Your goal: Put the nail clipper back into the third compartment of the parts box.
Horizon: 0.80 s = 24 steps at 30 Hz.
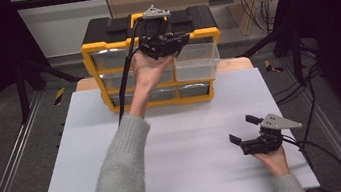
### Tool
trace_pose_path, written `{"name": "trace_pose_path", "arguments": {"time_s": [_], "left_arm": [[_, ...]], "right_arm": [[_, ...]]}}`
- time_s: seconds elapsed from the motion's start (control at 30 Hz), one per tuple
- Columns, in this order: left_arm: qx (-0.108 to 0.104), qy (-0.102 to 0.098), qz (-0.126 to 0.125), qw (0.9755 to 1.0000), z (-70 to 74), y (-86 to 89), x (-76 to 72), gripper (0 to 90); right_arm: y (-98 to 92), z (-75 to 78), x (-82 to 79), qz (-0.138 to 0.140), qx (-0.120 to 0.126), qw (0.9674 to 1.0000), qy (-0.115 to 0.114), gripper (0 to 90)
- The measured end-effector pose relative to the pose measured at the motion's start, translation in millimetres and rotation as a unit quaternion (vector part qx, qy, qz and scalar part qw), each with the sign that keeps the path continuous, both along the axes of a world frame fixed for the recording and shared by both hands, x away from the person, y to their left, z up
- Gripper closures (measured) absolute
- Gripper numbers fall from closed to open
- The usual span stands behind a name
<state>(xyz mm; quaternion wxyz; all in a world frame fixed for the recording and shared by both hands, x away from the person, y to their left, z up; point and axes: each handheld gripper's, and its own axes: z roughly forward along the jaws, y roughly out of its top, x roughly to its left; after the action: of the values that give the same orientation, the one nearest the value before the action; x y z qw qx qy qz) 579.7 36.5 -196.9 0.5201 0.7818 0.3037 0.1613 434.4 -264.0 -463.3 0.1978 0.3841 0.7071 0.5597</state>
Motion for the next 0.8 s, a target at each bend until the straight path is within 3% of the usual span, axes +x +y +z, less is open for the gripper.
{"name": "trace_pose_path", "arguments": {"time_s": [0.6,0.8], "left_arm": [[0.022,0.005,-0.008,0.9997,-15.2,-11.9,9.6,79.0],[0.017,0.004,-0.009,0.9998,-17.5,-10.9,9.2,79.0]], "right_arm": [[0.3,-0.1,-0.1,0.002,0.000,1.0000,0.002,0.4],[0.4,-0.2,-0.1,0.001,0.000,1.0000,0.003,0.4]]}}
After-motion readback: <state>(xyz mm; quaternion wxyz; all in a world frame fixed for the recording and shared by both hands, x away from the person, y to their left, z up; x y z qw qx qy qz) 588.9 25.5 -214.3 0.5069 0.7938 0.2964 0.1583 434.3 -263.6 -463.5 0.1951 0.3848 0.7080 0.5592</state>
